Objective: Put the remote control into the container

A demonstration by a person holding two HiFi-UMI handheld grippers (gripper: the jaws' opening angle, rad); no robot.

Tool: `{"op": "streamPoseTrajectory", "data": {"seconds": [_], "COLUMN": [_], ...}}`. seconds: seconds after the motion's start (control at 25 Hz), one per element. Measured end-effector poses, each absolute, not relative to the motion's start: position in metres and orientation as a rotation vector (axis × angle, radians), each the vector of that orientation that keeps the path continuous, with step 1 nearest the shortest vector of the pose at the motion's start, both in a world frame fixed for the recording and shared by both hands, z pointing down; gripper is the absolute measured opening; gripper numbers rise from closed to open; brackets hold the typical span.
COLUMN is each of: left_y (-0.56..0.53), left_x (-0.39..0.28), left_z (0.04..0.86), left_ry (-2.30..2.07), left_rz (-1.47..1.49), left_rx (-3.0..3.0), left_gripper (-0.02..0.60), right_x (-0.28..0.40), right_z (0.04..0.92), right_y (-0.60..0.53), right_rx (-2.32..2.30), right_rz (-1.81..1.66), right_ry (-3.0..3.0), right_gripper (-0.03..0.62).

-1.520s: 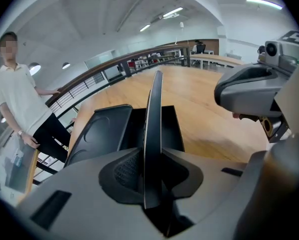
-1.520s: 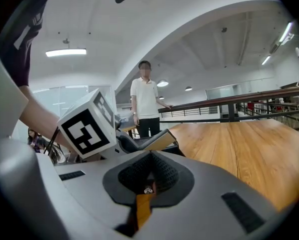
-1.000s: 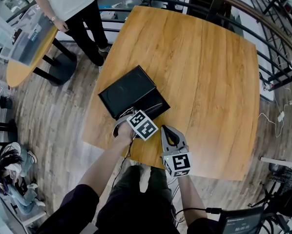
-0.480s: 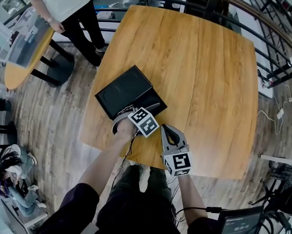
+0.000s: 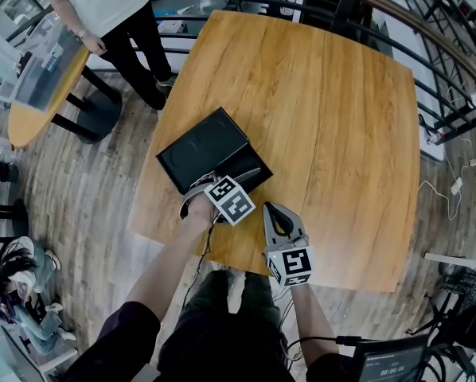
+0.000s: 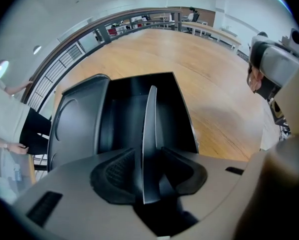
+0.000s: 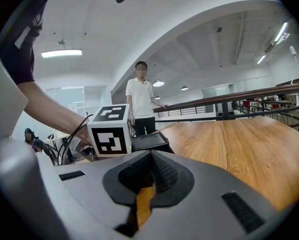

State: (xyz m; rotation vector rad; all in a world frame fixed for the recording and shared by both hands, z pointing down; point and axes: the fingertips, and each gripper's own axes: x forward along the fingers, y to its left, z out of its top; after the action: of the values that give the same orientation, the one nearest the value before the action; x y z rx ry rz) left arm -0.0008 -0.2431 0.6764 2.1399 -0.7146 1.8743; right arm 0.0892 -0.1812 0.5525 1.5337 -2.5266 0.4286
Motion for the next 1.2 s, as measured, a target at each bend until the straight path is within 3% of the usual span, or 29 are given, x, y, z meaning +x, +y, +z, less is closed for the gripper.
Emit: {"op": "streamPoseTrajectory", "data": {"seconds": [0.28, 0.48, 0.6, 0.68, 0.96, 1.2], "left_y": [-0.246, -0.233, -0.216, -0.205, -0.178, -0.154], "left_x": [-0.003, 0.017, 0.010, 0.004, -0.014, -0.032], "left_z": [0.627, 0.529, 0.489, 0.472, 0.398, 0.338], "left_ry": [-0.833, -1.017, -1.161, -1.201, -1.299, -1.346], "left_rz": [1.680, 0.989, 0.718, 0.601, 0.223, 0.067], "left_rx": [2.263, 2.664, 2.813, 2.847, 2.916, 2.985], "left_gripper": [0.156, 0.151, 0.042, 0.011, 0.009, 0.009], "right_x": [0.081, 0.068, 0.057, 0.050, 0.020, -0.005], "right_z": [0.539, 0.511, 0.490, 0.478, 0.430, 0.367], "right_y": [-0.185, -0.185, -0.185, -0.185, -0.171, -0.151], "right_rx": [1.531, 1.516, 1.505, 1.498, 1.473, 1.480], "right_rz": [0.417, 0.380, 0.348, 0.332, 0.288, 0.163], "right_ry": [-2.549, -2.604, -2.642, -2.663, -2.719, -2.774], "right_gripper": [0.015, 0.014, 0.015, 0.014, 0.014, 0.015]}}
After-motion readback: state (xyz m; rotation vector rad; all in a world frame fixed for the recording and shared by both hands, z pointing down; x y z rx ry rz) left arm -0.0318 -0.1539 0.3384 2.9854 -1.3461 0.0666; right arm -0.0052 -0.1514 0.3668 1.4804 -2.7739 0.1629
